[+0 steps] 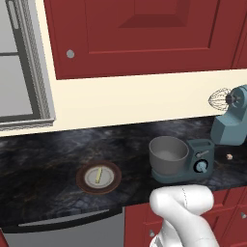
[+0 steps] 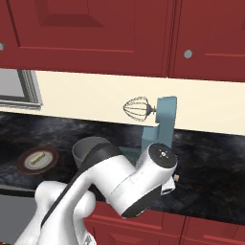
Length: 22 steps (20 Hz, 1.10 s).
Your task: Add butter and sugar cubes to the stand mixer bowl and then turn on the stand mixer to begin making frosting.
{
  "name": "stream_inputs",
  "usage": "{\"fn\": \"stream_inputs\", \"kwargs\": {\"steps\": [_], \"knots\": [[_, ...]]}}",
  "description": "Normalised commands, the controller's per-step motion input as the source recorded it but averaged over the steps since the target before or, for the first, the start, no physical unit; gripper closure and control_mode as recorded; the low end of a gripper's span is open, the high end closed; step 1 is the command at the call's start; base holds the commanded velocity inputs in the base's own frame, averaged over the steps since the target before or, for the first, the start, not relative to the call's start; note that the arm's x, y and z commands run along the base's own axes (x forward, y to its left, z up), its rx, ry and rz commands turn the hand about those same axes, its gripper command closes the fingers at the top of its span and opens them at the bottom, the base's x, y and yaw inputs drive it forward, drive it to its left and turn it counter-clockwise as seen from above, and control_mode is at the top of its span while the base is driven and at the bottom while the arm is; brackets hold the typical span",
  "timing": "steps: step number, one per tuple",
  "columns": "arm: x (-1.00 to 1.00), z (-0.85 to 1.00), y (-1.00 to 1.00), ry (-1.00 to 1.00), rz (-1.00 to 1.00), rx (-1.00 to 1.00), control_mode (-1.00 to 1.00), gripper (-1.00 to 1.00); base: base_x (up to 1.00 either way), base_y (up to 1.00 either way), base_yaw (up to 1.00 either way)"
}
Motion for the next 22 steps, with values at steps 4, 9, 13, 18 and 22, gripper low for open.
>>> {"fn": "stream_inputs", "kwargs": {"steps": [4, 9, 13, 18, 22], "knots": [[0.04, -0.09, -0.44, -0.28, 0.22, 0.22, -1.0, -1.0, 0.0, 0.0, 0.0], [0.2, -0.11, -0.4, -0.26, 0.21, 0.23, -1.0, -1.0, 0.0, 0.0, 0.0], [0.35, -0.16, -0.34, -0.22, 0.15, 0.17, -1.0, -1.0, 0.0, 0.0, 0.0], [0.5, -0.18, -0.22, -0.14, 0.07, 0.1, -1.0, -1.0, 0.0, 0.0, 0.0], [0.54, -0.3, -0.09, -0.08, 0.01, 0.03, -1.0, -1.0, 0.0, 0.0, 0.0]]}}
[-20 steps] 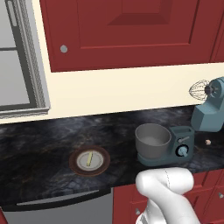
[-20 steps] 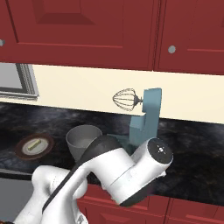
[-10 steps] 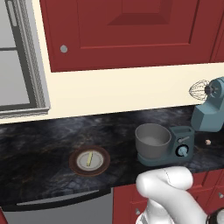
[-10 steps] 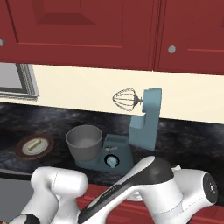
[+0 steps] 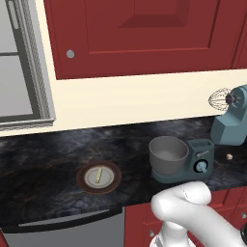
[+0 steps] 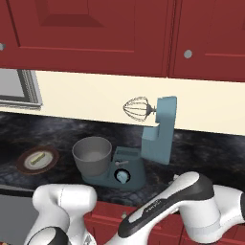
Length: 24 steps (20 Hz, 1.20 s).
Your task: Add butter and sugar cubes to the stand mixer bowl and then turn on the stand mixer to begin making frosting.
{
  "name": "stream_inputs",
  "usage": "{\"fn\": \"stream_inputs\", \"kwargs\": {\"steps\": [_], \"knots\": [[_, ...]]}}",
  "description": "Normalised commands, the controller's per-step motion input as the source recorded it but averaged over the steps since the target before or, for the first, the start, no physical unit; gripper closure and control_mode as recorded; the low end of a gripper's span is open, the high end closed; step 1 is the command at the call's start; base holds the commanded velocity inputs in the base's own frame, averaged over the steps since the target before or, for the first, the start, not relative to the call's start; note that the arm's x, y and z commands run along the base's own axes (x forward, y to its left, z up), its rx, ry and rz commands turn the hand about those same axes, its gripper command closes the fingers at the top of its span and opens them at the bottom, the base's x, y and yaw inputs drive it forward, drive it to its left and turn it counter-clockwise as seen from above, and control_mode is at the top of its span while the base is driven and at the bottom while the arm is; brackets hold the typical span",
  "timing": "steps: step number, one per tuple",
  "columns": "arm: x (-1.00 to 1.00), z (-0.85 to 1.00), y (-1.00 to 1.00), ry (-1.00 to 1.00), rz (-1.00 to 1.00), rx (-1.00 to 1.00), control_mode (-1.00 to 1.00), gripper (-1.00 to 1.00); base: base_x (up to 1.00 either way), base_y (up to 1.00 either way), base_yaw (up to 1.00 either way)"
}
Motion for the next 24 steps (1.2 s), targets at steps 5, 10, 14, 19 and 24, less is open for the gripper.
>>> {"fn": "stream_inputs", "kwargs": {"steps": [5, 10, 14, 19, 24], "knots": [[0.49, -0.34, -0.12, -0.07, 0.0, 0.0, -1.0, -1.0, 0.0, 0.0, 0.0], [0.58, -0.31, -0.2, 0.0, 0.0, 0.0, -1.0, -1.0, 0.0, 0.0, 0.0], [0.53, -0.35, -0.22, 0.0, 0.0, 0.0, -1.0, -1.0, 0.0, 0.0, 0.0], [0.39, -0.39, -0.25, 0.0, 0.03, 0.0, -1.0, -1.0, 0.0, 0.0, 0.0], [0.4, -0.33, -0.27, -0.01, 0.05, 0.01, -1.0, -1.0, 0.0, 0.0, 0.0]]}}
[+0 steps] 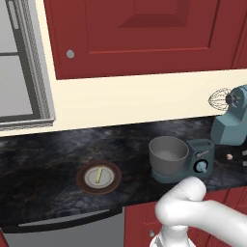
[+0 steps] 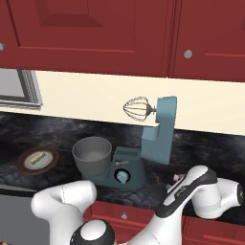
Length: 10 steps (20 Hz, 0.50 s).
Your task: Add butter and sugar cubes to the stand mixer bowl and then turn on the stand mixer to begin making frosting.
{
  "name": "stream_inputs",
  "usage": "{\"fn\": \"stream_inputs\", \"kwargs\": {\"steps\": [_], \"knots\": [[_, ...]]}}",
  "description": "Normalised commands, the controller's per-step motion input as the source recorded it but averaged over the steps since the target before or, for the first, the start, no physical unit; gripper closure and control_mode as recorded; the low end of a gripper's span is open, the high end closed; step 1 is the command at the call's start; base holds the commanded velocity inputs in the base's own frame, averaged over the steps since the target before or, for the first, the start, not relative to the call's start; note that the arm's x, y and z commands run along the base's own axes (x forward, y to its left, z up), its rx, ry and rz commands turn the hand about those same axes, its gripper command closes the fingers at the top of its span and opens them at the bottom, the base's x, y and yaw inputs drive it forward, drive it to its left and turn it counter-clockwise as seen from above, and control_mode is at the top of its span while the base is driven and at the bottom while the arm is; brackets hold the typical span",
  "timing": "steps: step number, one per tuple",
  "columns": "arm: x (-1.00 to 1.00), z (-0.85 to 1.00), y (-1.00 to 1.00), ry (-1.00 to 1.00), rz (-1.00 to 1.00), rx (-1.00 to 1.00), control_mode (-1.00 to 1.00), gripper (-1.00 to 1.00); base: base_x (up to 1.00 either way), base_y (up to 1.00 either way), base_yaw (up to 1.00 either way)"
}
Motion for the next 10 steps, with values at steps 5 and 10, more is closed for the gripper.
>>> {"fn": "stream_inputs", "kwargs": {"steps": [5, 10], "knots": [[0.45, -0.28, -0.28, 0.0, 0.04, 0.01, -1.0, -1.0, 0.0, 0.0, 0.0], [0.4, -0.37, -0.3, 0.0, 0.03, 0.0, -1.0, -1.0, 0.0, 0.0, 0.0]]}}
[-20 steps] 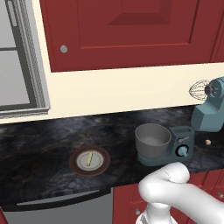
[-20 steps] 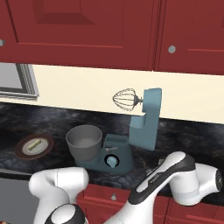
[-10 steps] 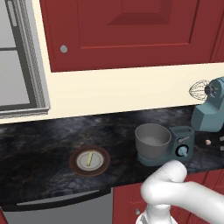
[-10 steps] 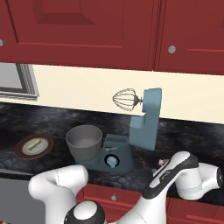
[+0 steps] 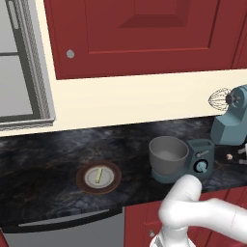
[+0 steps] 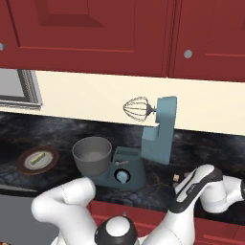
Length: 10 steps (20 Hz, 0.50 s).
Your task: Add butter and sugar cubes to the stand mixer bowl and then turn on the stand mixer to begin making frosting.
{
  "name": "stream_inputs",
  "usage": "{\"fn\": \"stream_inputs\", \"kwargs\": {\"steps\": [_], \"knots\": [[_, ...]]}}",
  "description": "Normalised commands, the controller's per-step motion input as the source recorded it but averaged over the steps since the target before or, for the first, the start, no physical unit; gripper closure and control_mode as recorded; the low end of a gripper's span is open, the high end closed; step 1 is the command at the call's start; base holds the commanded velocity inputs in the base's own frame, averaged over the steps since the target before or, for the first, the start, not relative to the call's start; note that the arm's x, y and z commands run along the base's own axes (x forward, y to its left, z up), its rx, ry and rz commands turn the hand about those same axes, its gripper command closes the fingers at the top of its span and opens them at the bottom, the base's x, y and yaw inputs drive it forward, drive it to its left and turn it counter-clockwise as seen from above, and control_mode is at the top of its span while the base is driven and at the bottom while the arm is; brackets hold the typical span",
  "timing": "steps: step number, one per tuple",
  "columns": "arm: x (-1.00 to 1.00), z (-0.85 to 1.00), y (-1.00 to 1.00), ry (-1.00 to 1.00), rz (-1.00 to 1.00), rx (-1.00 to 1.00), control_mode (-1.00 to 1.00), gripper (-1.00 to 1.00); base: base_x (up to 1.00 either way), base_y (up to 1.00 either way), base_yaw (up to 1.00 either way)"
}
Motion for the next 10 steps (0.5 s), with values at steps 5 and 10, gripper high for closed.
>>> {"fn": "stream_inputs", "kwargs": {"steps": [5, 10], "knots": [[0.32, -0.44, -0.23, 0.01, 0.03, 0.0, -1.0, -1.0, 0.0, 0.0, 0.0], [0.27, -0.35, -0.19, 0.0, 0.03, 0.0, -1.0, -1.0, 0.0, 0.0, 0.0]]}}
